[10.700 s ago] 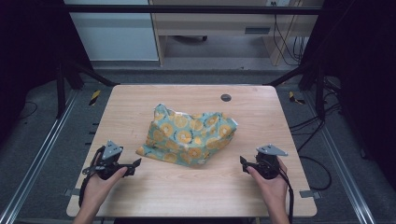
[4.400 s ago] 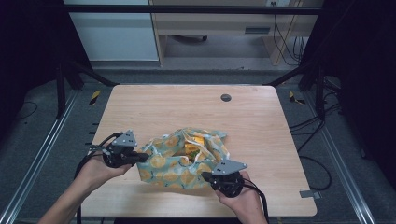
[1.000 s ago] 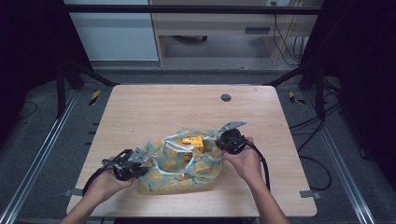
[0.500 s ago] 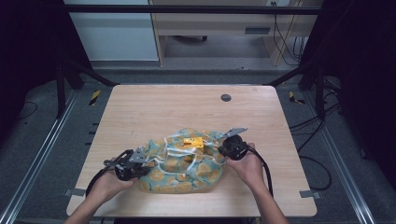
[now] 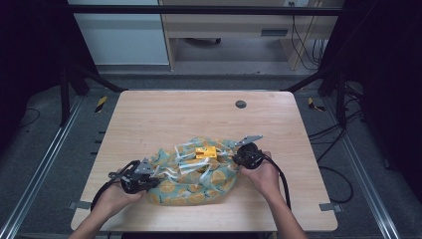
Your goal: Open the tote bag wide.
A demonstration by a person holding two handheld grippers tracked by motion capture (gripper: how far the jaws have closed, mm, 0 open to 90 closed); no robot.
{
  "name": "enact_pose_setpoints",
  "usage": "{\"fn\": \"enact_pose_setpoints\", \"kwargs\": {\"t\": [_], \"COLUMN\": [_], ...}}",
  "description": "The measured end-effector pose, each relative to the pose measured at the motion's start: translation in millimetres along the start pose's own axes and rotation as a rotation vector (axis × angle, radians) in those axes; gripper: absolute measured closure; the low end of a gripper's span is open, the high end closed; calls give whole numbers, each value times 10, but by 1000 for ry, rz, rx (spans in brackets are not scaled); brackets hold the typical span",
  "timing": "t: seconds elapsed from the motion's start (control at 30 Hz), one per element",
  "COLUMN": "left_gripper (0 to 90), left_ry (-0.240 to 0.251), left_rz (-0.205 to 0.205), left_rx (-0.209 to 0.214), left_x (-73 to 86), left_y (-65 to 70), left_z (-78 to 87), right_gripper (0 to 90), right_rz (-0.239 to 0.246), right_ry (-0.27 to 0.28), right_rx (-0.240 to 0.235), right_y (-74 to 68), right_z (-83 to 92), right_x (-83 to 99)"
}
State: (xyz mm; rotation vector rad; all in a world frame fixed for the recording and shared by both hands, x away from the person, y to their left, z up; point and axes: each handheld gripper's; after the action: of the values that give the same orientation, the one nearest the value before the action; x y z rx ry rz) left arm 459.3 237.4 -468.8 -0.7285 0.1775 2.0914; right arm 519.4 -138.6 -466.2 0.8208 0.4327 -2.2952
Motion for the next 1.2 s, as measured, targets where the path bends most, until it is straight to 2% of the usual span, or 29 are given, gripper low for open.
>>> {"fn": "enact_pose_setpoints", "kwargs": {"t": [0.27, 0.4, 0.57, 0.63, 0.77, 0.9, 1.0, 1.2], "left_gripper": [690, 639, 587, 571, 528, 510, 502, 481], "left_ry": [44, 67, 102, 114, 136, 157, 174, 160], "left_rz": [6, 4, 26, 25, 37, 57, 77, 59], "left_rx": [-9, -10, -10, -14, -43, -60, -51, -47], "left_x": [-33, -50, -87, -109, -194, -323, -444, -669], "left_y": [69, 92, 72, 61, -12, -113, -163, -201], "left_z": [140, 244, 378, 433, 519, 501, 433, 240], "right_gripper": [649, 544, 427, 388, 356, 329, 313, 256], "right_rz": [-4, -10, 6, -3, 10, 26, 44, 76], "right_ry": [110, 133, 196, 214, 238, 236, 231, 200], "right_rx": [34, 42, 51, 44, 8, -39, -66, -108], "right_y": [-28, -55, -109, -139, -239, -388, -506, -672], "right_z": [238, 362, 552, 623, 762, 800, 787, 707], "right_x": [-24, -28, -92, -121, -148, -98, -35, 81]}}
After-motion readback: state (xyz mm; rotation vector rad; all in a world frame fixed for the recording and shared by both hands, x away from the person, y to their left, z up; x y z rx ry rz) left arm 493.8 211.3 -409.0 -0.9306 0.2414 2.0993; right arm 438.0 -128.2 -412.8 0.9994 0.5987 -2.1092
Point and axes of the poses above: each handheld gripper's, and its own axes: z roughly backward along the jaws, x roughly out of its underside, y roughly to its right, and after that the axes turned 6 degrees about -x, right-handed
